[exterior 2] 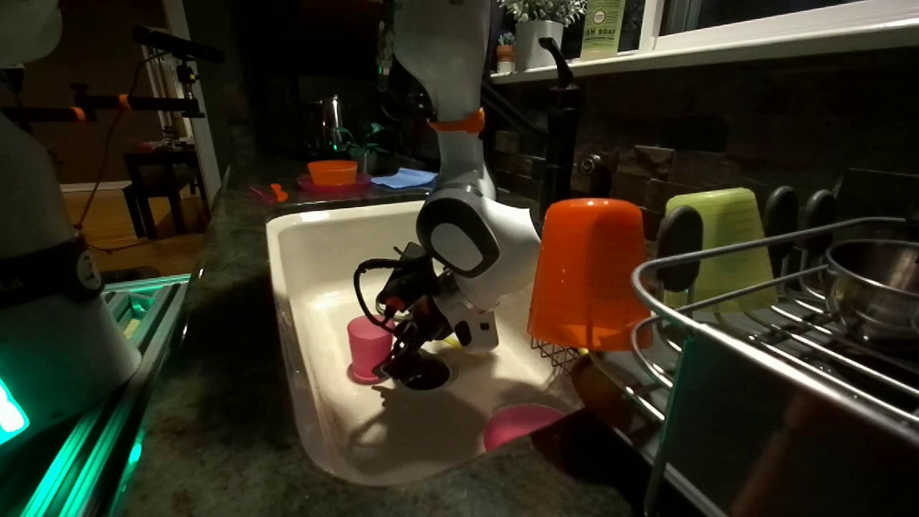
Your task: Put the pink cup on the dishrack.
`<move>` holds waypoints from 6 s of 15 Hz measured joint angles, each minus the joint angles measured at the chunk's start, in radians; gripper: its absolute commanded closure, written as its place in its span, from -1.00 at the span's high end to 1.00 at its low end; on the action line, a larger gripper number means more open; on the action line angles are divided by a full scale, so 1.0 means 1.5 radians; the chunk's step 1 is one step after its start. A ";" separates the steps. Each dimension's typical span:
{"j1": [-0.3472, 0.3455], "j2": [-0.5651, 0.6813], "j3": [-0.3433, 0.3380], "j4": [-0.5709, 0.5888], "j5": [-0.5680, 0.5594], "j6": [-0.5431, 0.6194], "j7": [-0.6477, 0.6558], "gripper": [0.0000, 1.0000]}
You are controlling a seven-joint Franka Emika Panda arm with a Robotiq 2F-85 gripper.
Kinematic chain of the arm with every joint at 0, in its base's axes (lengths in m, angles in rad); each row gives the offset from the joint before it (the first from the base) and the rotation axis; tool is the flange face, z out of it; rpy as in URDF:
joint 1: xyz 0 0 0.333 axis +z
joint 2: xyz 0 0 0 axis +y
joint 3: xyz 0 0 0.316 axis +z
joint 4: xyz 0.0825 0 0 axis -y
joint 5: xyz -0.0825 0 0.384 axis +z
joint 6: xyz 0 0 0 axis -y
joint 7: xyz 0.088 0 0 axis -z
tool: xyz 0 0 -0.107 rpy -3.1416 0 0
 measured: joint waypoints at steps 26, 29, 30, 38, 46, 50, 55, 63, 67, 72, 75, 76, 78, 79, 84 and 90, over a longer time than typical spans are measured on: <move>-0.010 0.071 0.000 0.077 0.043 -0.088 0.000 0.26; -0.010 0.071 0.000 0.077 0.045 -0.088 0.000 0.22; -0.010 0.071 0.000 0.077 0.046 -0.088 0.000 0.20; -0.010 0.064 0.001 0.077 0.067 -0.088 -0.005 -0.13; -0.007 0.012 0.002 0.042 0.116 -0.087 -0.014 -0.13; 0.006 -0.058 0.002 -0.022 0.156 -0.056 -0.014 -0.13; 0.039 -0.157 -0.006 -0.118 0.198 0.029 0.003 -0.13; 0.102 -0.272 -0.022 -0.223 0.209 0.186 0.059 -0.13; 0.127 -0.311 -0.027 -0.265 0.189 0.251 0.062 -0.13; 0.149 -0.371 -0.030 -0.317 0.114 0.358 0.074 -0.13; 0.159 -0.411 -0.047 -0.349 0.032 0.425 0.119 -0.13; 0.163 -0.423 -0.057 -0.358 -0.004 0.445 0.141 -0.13; 0.181 -0.442 -0.096 -0.376 -0.089 0.483 0.191 -0.13; 0.200 -0.449 -0.128 -0.384 -0.132 0.498 0.217 -0.13; 0.343 -0.453 -0.367 -0.384 -0.361 0.561 0.346 -0.13; 0.455 -0.451 -0.504 -0.370 -0.407 0.578 0.381 0.37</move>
